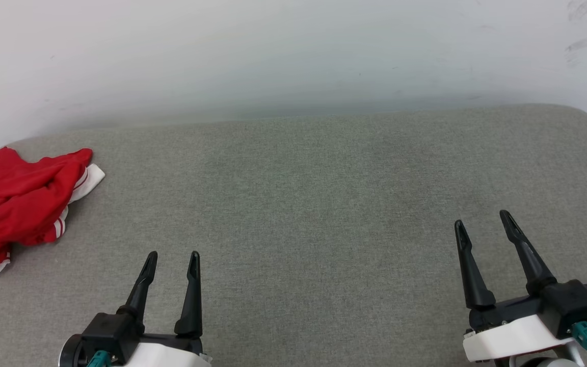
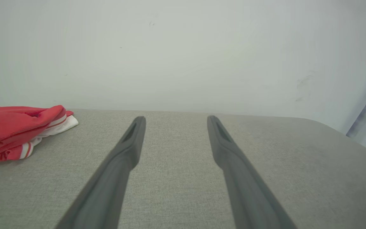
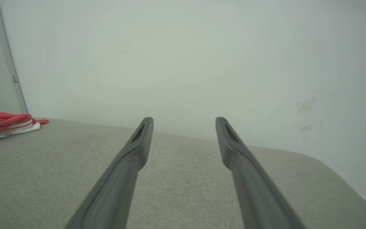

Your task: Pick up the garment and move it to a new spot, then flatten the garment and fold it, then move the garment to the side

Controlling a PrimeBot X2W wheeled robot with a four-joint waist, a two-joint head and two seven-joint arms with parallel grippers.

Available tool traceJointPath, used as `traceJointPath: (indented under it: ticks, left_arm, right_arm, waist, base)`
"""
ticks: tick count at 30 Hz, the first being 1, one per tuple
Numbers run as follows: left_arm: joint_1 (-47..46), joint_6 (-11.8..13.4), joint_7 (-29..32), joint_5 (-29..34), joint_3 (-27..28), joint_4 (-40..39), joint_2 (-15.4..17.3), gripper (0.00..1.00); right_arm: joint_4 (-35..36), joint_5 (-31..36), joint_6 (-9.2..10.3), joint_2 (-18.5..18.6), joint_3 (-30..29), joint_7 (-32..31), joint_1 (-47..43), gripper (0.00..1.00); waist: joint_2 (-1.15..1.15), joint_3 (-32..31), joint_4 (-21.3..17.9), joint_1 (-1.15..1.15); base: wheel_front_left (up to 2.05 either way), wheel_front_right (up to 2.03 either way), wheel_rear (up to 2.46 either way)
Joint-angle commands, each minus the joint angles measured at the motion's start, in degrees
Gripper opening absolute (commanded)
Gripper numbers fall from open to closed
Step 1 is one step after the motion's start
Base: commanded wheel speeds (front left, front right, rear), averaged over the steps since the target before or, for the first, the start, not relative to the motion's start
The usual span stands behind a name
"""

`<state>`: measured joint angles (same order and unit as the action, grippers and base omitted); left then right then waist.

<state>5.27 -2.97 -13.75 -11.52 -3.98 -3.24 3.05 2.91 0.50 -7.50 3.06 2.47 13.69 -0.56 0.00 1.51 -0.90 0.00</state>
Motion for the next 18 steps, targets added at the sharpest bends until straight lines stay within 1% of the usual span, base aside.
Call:
traceJointPath:
  ticks: [1, 12, 18]
  left_arm:
    - [0.5, -0.5, -0.5, 1.2, 0.3, 0.1, -0.1, 1.00]
    - [0.9, -1.2, -1.6, 3.6, -0.3, 0.3, -0.2, 1.00]
    - [0.7, -1.5, -1.6, 3.0, 0.0, 0.8, -0.2, 1.00]
  right_arm:
    - [0.0, 0.1, 0.02, -0.2, -0.2, 0.5, -0.7, 1.00]
    - [-0.1, 2.4, 0.02, -0.3, 0.3, 1.6, -1.1, 1.00]
    - [-0.4, 1.4, 0.02, -0.3, 0.8, 1.5, -1.4, 1.00]
  waist:
    - [0.00, 0.0, 0.0, 0.00]
    - [0.00, 0.1, 0.0, 0.00]
    - [0.00, 0.0, 1.0, 0.00]
  base:
    - [0.00, 0.00, 0.00]
    - [0.00, 0.00, 0.00]
    - [0.00, 0.00, 0.00]
